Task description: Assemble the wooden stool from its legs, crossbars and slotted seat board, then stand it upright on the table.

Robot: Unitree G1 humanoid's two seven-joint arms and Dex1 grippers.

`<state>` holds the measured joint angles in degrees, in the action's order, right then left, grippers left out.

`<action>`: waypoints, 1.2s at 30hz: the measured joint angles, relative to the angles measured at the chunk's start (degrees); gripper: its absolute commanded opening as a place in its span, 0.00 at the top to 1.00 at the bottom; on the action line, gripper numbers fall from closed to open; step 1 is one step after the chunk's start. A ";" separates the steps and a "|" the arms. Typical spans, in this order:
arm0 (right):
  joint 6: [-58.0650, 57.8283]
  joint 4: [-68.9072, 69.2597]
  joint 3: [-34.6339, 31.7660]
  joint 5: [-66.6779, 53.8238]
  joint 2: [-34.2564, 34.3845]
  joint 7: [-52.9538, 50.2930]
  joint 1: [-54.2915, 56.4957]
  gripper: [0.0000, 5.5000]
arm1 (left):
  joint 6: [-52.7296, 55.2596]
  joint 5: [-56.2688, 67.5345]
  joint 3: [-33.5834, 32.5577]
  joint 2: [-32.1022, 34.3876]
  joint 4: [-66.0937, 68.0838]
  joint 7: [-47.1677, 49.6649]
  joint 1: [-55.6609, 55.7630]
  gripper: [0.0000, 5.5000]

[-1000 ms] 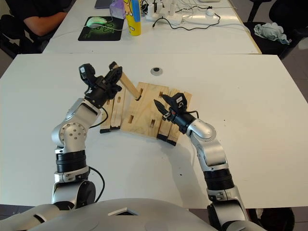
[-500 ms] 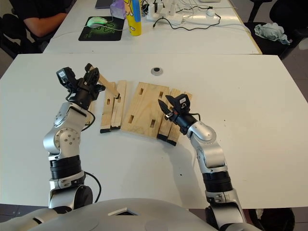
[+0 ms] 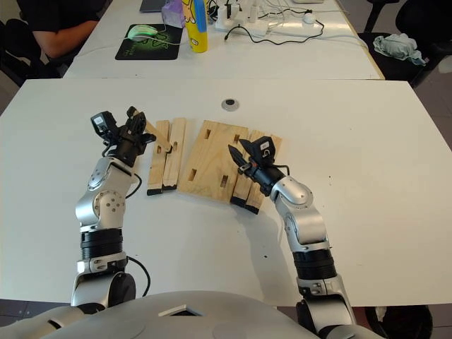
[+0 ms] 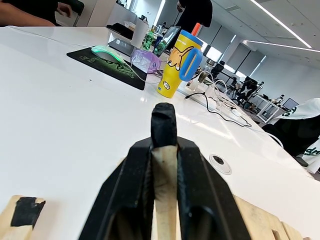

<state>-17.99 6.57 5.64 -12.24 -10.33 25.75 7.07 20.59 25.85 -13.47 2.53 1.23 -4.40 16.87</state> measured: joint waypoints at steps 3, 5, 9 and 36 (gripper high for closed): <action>-0.16 -0.17 0.00 -0.01 0.12 0.04 0.39 0.69 | -0.91 -0.14 0.02 0.02 1.42 -0.34 1.06 0.92; -0.36 -0.25 -0.01 -0.04 0.23 0.04 0.60 0.69 | -1.37 -0.16 0.04 -0.01 2.32 -0.54 1.86 0.92; -0.54 -0.51 0.00 -0.08 0.41 0.21 0.86 0.69 | -2.57 -0.27 0.12 -0.15 3.78 -0.68 3.37 0.92; -1.70 -0.48 1.13 -0.08 0.44 1.78 2.03 0.69 | -7.30 -6.80 2.11 -2.88 7.02 3.82 3.01 0.92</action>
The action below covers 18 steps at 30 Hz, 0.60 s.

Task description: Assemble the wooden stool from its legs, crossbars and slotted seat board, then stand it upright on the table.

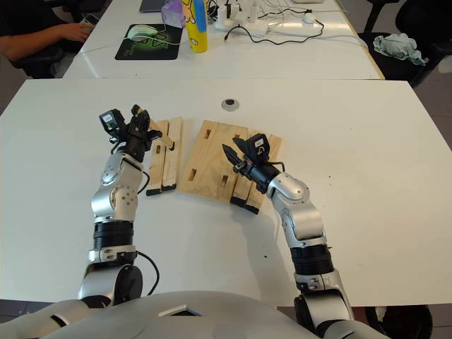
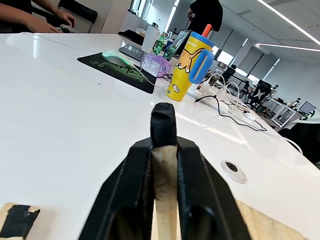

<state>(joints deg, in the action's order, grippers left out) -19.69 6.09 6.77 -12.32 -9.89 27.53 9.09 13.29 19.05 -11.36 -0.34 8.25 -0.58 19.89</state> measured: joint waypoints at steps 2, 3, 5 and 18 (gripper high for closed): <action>0.00 0.18 0.41 0.18 -0.02 -0.04 -0.01 0.69 | -0.53 -3.77 3.14 -0.04 0.01 0.90 0.02 0.92; 0.00 0.29 0.53 0.35 -0.05 -0.09 -0.01 0.69 | -0.74 -6.25 5.22 -0.09 0.00 1.47 0.09 0.92; 0.02 0.52 1.06 0.77 -0.28 -0.13 -0.01 0.69 | -1.09 -10.61 8.87 -0.35 -0.09 2.70 -0.04 0.92; 0.69 2.90 3.02 3.28 -2.26 -0.51 -1.96 0.69 | 1.13 -17.48 16.11 -0.71 -8.62 2.05 -7.69 0.92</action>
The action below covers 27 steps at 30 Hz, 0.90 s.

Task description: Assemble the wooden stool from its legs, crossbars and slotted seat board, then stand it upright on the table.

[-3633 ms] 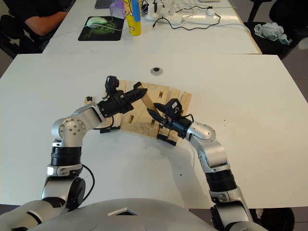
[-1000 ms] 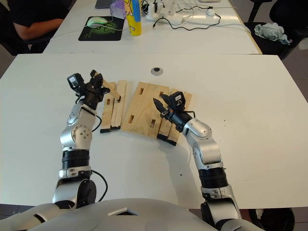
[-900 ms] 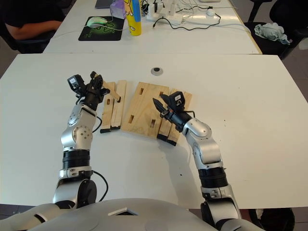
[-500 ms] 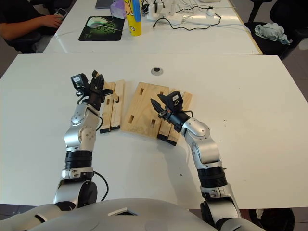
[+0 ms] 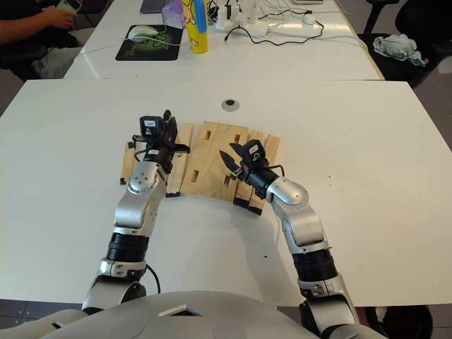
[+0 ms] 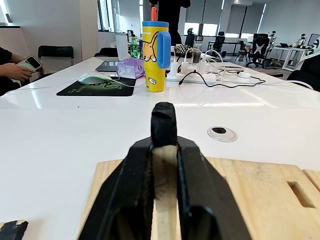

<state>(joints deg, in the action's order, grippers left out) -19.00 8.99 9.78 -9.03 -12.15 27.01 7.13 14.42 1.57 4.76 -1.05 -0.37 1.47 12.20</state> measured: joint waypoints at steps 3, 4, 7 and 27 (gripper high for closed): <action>1.62 -0.05 0.15 1.93 -0.28 -0.75 0.03 0.69 | -4.15 -0.64 1.99 2.03 -1.98 -3.28 -4.01 0.92; 2.06 -0.07 0.16 2.15 -0.43 -0.98 0.08 0.69 | -5.64 -0.64 2.33 2.45 -2.62 -4.17 -5.51 0.92; 2.99 -0.11 0.11 3.09 -0.41 -1.56 0.42 0.69 | -9.91 -0.64 3.27 3.80 -4.06 -6.44 -9.28 0.92; 4.13 -2.70 -0.32 3.69 -0.17 -2.31 1.52 0.69 | -17.75 2.26 1.86 4.40 -1.48 -10.64 -11.25 0.86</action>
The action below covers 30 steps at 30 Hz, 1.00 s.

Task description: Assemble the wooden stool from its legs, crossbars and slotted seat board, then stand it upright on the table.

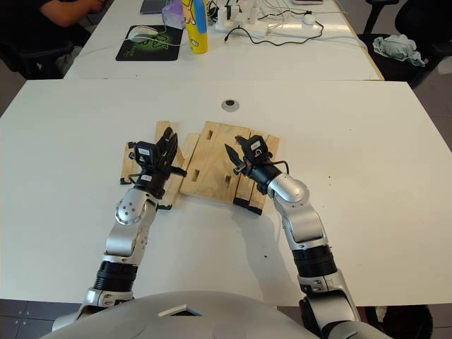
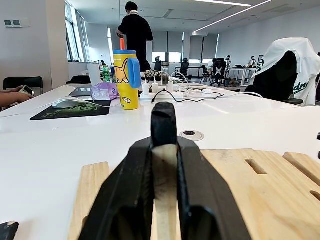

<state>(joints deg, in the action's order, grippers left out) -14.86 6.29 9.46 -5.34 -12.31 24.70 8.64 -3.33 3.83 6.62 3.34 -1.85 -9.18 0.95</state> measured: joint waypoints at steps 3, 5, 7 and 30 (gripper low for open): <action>0.51 -0.39 0.00 0.00 0.28 -0.02 0.02 0.69 | 0.64 0.15 -0.03 0.11 0.32 -0.55 -0.86 0.79; 0.78 -0.97 -0.02 0.00 0.30 -0.16 0.03 0.69 | 0.50 0.31 0.06 0.07 0.37 -1.09 -1.88 0.73; 1.01 -1.51 -0.01 -0.01 0.38 -0.19 0.04 0.69 | -0.27 0.44 -0.12 0.03 -0.84 -1.13 -1.81 0.69; 4.79 -6.53 -0.22 0.43 3.24 -2.71 0.57 0.69 | 34.36 13.00 -5.47 1.33 -7.04 -3.65 26.28 0.99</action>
<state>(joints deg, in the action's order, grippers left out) -10.07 -0.24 9.24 -4.91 -9.07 22.00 9.21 31.03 16.83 1.14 4.67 -8.89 -12.83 27.23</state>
